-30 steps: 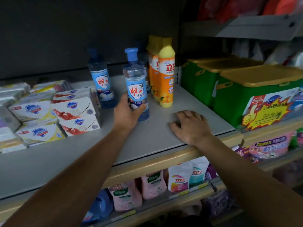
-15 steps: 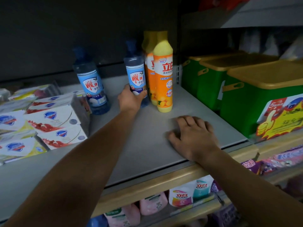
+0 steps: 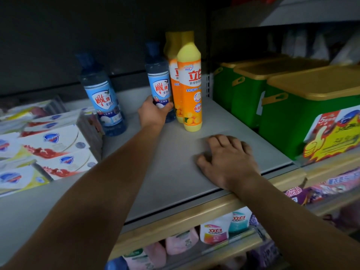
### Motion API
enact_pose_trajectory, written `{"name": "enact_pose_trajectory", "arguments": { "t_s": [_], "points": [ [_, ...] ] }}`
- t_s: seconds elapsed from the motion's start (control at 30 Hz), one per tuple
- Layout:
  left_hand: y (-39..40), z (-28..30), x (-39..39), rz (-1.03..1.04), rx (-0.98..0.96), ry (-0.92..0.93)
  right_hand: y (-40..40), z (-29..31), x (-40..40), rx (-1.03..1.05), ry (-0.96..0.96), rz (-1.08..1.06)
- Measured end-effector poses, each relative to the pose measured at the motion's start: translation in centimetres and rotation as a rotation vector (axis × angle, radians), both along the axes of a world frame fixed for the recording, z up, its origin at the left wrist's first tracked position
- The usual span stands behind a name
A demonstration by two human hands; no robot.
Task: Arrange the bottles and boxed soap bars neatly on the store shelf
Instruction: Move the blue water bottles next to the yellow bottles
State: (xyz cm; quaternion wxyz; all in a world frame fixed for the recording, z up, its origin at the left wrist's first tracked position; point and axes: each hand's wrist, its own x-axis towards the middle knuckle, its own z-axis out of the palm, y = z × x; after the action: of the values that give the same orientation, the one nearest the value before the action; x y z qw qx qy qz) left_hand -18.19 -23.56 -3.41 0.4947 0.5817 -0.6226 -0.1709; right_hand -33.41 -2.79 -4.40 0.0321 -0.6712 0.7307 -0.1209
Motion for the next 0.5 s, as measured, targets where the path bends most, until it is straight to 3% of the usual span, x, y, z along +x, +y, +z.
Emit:
{"name": "enact_pose_trajectory", "arguments": {
  "t_s": [0.27,0.5],
  "points": [
    [-0.4,0.2,-0.1,-0.012,0.071,-0.040,0.0,-0.1,-0.1,-0.003,0.007,-0.002],
    [1.9,0.5,2.0,-0.069,0.172,-0.246,-0.2,-0.1,-0.2,0.001,-0.002,-0.007]
  ]
}}
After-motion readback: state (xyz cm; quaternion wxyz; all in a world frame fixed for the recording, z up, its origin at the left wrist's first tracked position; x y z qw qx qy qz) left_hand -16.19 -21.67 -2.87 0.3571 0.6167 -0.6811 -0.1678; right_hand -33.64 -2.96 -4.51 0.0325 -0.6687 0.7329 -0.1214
